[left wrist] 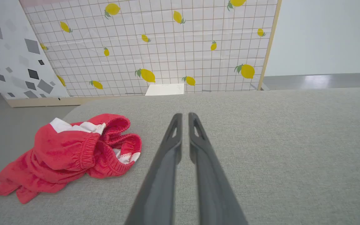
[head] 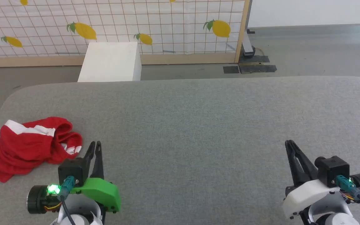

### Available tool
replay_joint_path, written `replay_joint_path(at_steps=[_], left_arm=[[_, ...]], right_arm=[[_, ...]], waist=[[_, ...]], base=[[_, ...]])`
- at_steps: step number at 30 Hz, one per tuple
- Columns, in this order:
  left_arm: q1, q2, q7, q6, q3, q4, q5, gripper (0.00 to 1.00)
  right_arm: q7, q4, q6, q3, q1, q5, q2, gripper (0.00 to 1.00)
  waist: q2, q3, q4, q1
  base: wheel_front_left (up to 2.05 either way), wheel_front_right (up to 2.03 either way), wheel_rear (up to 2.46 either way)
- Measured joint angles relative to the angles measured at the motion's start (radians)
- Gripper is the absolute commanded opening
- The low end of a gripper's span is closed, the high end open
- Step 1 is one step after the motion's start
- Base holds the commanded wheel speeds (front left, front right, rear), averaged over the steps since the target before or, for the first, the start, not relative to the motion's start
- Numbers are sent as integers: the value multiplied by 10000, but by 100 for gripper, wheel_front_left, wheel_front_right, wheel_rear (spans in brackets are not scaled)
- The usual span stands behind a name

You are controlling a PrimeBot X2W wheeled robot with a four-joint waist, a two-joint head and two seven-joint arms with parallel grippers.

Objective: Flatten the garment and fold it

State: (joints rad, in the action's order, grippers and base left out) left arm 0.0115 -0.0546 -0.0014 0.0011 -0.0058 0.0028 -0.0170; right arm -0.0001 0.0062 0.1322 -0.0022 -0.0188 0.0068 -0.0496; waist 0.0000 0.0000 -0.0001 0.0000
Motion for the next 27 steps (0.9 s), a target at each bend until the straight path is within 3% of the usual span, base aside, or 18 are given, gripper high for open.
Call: replay_joint_path(at_steps=[27], left_arm=[[-8, 0, -458, 222, -420, 313, -449, 100]], right_arm=[[-456, 424, 0, -82, -111, 646, 0, 100]], waist=[[0, -9, 140, 0]], base=[[0, 0, 0]])
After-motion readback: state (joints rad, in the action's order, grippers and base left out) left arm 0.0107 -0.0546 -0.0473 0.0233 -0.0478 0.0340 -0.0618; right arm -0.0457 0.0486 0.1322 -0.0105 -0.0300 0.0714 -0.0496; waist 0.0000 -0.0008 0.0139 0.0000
